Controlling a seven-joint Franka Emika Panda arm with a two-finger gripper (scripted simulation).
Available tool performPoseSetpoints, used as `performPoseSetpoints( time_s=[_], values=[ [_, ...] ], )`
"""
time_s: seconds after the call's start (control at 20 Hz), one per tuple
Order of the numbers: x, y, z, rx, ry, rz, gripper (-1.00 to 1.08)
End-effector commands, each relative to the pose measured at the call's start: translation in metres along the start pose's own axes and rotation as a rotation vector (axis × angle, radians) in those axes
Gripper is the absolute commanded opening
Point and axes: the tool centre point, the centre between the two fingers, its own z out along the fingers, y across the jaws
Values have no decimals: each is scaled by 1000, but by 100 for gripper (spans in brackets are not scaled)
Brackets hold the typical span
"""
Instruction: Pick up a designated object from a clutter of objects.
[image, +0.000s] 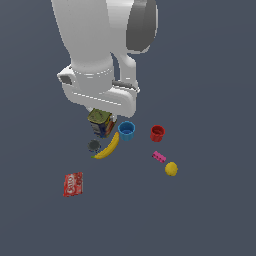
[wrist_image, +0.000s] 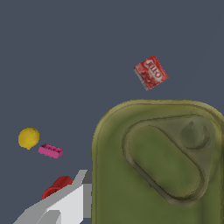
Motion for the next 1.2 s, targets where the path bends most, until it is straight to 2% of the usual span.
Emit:
performPoseSetpoints(
  time_s=[0.0, 0.55, 1.15],
  values=[
    [3, -11, -27, 1, 3, 0, -100],
    [13, -44, -96, 3, 3, -1, -100],
    [16, -51, -111, 3, 3, -1, -100]
  ],
)
